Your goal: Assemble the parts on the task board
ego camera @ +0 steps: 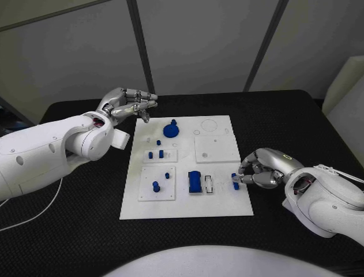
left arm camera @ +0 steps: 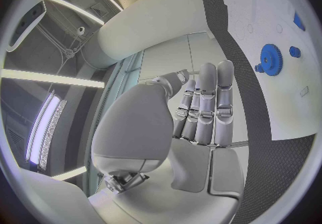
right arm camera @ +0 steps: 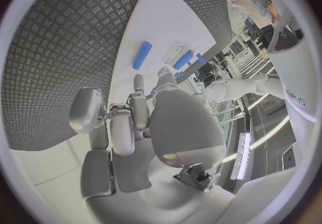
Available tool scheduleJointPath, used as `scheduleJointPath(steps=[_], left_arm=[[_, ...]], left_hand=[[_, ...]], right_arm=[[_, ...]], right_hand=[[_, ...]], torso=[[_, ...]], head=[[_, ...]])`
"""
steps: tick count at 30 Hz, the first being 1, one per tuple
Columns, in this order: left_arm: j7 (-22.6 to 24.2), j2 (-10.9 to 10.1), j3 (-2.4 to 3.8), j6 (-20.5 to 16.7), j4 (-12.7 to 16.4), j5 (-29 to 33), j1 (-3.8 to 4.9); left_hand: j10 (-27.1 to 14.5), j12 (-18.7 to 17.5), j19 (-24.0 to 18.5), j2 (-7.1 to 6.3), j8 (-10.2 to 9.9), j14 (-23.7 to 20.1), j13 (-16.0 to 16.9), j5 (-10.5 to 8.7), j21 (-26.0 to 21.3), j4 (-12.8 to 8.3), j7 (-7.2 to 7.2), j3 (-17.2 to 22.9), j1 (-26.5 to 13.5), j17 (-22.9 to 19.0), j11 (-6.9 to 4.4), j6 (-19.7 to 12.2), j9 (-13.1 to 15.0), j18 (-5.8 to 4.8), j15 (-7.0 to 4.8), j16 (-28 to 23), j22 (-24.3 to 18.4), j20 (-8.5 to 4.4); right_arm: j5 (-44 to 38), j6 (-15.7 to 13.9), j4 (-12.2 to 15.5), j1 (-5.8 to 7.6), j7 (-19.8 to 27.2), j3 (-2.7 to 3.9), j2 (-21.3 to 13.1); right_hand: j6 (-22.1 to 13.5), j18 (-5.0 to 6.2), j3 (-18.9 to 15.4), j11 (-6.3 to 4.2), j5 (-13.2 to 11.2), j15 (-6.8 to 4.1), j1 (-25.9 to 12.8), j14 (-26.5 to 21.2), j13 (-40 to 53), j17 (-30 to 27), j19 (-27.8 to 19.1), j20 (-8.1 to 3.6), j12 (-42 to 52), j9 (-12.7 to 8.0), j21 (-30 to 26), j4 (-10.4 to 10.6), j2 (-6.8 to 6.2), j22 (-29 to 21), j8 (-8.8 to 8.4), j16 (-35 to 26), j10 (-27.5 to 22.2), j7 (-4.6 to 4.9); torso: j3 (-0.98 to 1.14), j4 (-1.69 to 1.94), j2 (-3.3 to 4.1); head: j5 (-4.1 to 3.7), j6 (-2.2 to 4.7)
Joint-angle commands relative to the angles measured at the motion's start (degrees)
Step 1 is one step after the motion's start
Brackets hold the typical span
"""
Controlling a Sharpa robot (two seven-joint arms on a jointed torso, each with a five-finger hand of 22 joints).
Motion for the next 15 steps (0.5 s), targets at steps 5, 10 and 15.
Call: scheduleJointPath(steps=[5,10,15], left_arm=[[0.6,-0.2,0.04,0.3,0.1,0.2,0.09],[0.6,-0.2,0.04,0.3,0.2,0.2,0.08],[0.6,-0.1,0.04,0.3,0.1,0.2,0.08]], left_hand=[[-0.4,0.2,-0.1,-0.08,0.3,-0.2,-0.1,-0.1,-0.2,-0.2,0.05,-0.2,-0.2,-0.1,-0.08,-0.3,0.1,-0.62,0.29,0.3,-0.1,0.12],[-0.4,0.3,-0.1,-0.08,0.3,-0.2,-0.1,-0.1,-0.2,-0.2,0.06,-0.2,-0.2,-0.1,-0.08,-0.3,0.1,-0.62,0.28,0.3,-0.1,0.11],[-0.4,0.3,-0.1,-0.08,0.3,-0.2,-0.1,-0.1,-0.2,-0.2,0.06,-0.2,-0.2,-0.1,-0.08,-0.3,0.1,-0.62,0.28,0.3,-0.1,0.11]], right_arm=[[-3.7,4.9,-0.8,-1.33,-2.8,-0.02,1.1],[-4.5,4.8,-1.6,-2.55,-3.4,-0.01,2.2],[-5.4,4.0,-2.5,-3.0,-4.1,-0.01,3.4]], right_hand=[[1.0,0.05,-0.4,-0.09,0.3,0.34,0.2,5.0,-4.0,10.7,0.3,0.14,0.7,-0.3,0.5,0.5,-0.05,0.3,-0.38,0.1,0.9,0.02],[1.6,0.05,-0.4,-0.21,0.7,0.26,0.5,5.0,-3.9,10.7,0.4,0.09,0.8,-0.5,0.5,0.7,0.33,0.3,-0.54,0.1,1.0,-0.11],[1.8,0.05,-0.3,-0.27,1.3,0.2,0.9,5.0,-3.9,10.7,0.4,0.04,0.9,-0.7,0.5,0.8,0.64,0.3,-0.77,0.1,1.0,-0.16]], torso=[[-0.07,0.08,-0.03],[0.06,-0.03,0.02],[0.06,0.0,0.04]], head=[[0.18,-0.08],[0.3,-0.08],[0.16,-0.03]])
